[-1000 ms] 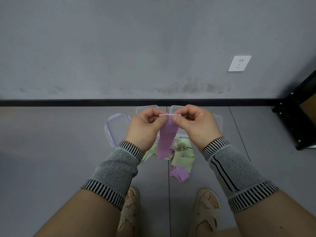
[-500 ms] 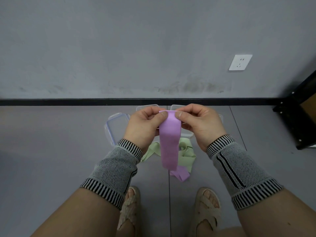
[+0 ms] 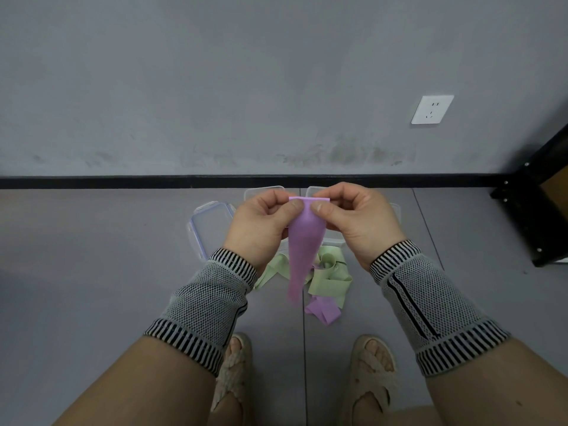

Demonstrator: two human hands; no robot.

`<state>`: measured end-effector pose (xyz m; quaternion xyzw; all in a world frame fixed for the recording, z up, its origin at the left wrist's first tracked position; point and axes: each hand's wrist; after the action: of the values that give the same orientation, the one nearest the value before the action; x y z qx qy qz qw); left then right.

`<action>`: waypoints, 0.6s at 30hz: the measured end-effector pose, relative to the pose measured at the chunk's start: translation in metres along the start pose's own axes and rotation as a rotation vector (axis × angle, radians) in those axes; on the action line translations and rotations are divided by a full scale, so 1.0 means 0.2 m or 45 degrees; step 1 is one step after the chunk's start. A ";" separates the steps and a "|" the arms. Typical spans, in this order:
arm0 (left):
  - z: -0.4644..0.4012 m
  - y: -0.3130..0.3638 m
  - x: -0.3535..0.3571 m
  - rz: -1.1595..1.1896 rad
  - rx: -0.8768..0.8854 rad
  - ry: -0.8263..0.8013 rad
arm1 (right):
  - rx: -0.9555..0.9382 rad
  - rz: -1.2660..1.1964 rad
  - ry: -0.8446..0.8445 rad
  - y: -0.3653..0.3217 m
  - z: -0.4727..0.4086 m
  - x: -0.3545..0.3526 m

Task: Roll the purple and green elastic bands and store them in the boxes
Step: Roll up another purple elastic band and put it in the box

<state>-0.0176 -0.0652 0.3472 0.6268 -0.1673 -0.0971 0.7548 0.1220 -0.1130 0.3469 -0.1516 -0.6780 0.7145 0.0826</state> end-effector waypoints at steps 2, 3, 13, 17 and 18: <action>0.00 0.00 0.00 -0.027 0.020 0.005 | -0.010 0.017 0.015 0.00 0.00 0.00; 0.00 0.00 0.00 -0.048 0.030 0.013 | -0.012 0.019 0.022 0.00 0.00 0.00; 0.00 -0.01 0.02 -0.020 0.031 -0.026 | -0.042 -0.008 0.020 0.01 -0.01 0.00; 0.00 -0.01 0.02 -0.014 0.011 -0.005 | -0.079 0.011 -0.006 0.01 0.00 0.01; 0.00 -0.01 0.02 -0.014 -0.001 -0.005 | -0.093 0.026 -0.010 0.00 0.00 0.01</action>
<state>-0.0134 -0.0672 0.3468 0.6272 -0.1654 -0.1026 0.7541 0.1202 -0.1123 0.3457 -0.1586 -0.7023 0.6907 0.0669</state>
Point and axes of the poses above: each hand's wrist, its own z-axis away from the middle knuckle, its own x-axis out of the palm, y = z × x, and after that the axes turned 2 degrees about z, right-handed
